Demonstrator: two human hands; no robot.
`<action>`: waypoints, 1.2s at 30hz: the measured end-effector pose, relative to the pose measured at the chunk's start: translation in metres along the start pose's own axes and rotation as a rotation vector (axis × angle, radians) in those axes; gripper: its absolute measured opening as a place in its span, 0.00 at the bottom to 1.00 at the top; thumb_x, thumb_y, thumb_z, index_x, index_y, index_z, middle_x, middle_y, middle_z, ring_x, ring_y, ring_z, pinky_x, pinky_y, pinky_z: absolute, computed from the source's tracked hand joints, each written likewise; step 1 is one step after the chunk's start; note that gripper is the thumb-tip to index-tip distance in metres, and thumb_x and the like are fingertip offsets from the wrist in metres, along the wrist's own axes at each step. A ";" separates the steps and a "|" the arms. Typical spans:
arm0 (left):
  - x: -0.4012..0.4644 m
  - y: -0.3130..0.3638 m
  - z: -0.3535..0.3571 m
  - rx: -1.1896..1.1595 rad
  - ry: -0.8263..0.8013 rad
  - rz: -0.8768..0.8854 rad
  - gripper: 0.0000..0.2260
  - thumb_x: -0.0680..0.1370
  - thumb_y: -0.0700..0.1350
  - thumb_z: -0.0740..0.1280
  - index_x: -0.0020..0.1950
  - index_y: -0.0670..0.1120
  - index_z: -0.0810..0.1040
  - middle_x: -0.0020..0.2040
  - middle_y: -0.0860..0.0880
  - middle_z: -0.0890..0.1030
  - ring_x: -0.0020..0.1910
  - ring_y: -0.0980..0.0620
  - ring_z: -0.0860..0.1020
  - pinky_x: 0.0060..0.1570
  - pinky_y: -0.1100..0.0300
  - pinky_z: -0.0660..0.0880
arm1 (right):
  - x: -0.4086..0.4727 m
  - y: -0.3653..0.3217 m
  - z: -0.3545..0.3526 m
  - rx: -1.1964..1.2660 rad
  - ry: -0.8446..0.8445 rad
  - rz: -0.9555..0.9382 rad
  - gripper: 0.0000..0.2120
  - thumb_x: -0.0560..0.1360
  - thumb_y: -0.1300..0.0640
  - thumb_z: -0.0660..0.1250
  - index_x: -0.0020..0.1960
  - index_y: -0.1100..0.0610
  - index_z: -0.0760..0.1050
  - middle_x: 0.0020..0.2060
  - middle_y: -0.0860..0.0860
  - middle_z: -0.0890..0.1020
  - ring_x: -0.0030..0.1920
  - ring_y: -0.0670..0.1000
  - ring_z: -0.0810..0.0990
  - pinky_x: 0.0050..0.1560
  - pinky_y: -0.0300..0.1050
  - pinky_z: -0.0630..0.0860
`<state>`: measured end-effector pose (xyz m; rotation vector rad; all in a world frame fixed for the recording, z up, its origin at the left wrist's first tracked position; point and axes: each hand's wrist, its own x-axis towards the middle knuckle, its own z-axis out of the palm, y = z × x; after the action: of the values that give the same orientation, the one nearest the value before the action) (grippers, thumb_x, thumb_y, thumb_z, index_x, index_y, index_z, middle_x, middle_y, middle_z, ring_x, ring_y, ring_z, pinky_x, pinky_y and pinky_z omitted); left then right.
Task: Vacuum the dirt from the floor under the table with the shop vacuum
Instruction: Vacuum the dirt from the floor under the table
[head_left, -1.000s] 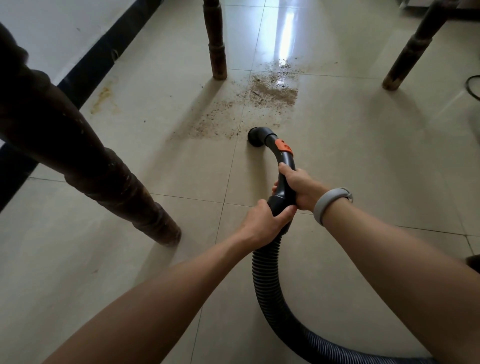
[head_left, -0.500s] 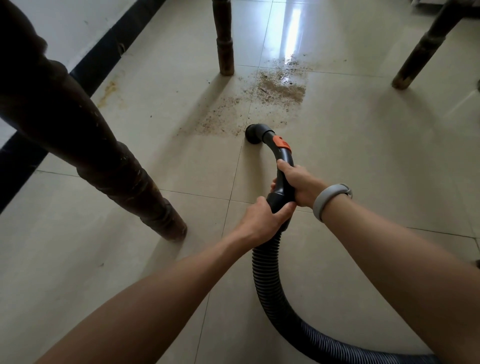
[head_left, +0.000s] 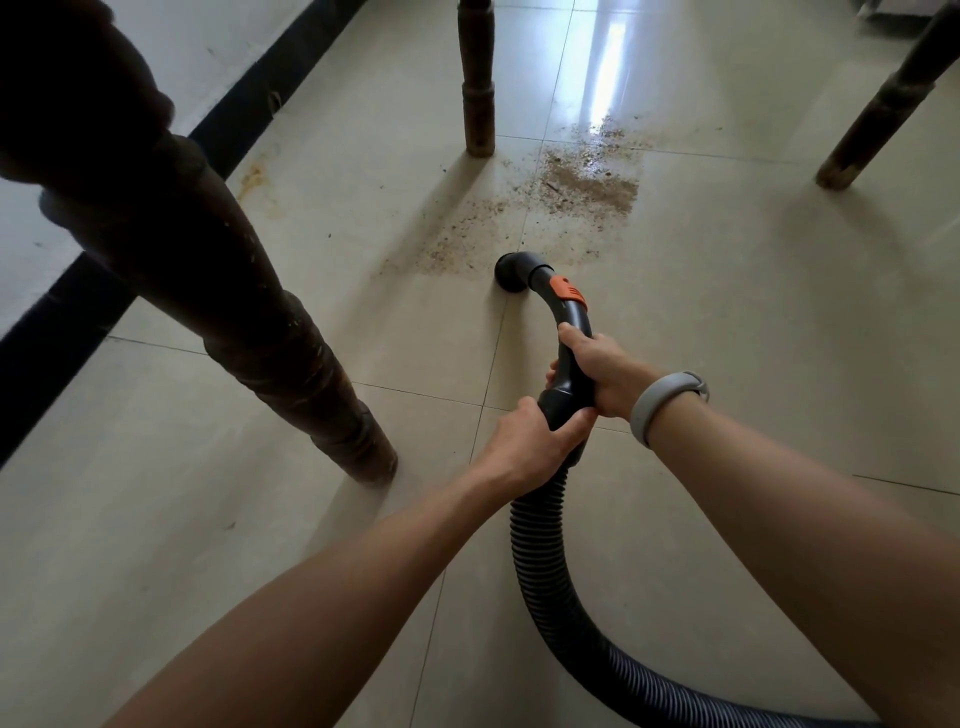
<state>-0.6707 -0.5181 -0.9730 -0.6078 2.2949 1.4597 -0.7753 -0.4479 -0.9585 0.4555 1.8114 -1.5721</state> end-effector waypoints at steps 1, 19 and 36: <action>0.000 0.000 -0.001 0.001 0.003 -0.003 0.25 0.75 0.62 0.64 0.59 0.41 0.71 0.47 0.43 0.80 0.43 0.48 0.81 0.42 0.55 0.80 | -0.001 -0.001 0.002 -0.001 -0.003 0.000 0.14 0.80 0.50 0.59 0.58 0.61 0.65 0.37 0.55 0.76 0.35 0.52 0.77 0.37 0.46 0.77; -0.007 -0.011 -0.033 -0.043 0.037 -0.040 0.24 0.76 0.61 0.63 0.60 0.43 0.70 0.49 0.43 0.79 0.46 0.47 0.79 0.47 0.53 0.79 | -0.002 -0.008 0.042 -0.041 -0.017 0.005 0.15 0.80 0.50 0.59 0.57 0.62 0.65 0.37 0.56 0.76 0.36 0.52 0.77 0.37 0.46 0.76; -0.023 -0.037 -0.051 -0.009 0.197 -0.038 0.22 0.75 0.64 0.61 0.55 0.46 0.71 0.44 0.48 0.79 0.41 0.52 0.79 0.40 0.57 0.77 | -0.012 0.003 0.069 0.055 -0.110 0.001 0.15 0.80 0.56 0.61 0.62 0.63 0.65 0.41 0.57 0.75 0.37 0.54 0.77 0.39 0.48 0.78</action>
<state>-0.6350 -0.5747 -0.9693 -0.8265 2.4099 1.4504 -0.7467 -0.5119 -0.9550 0.3869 1.6885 -1.6178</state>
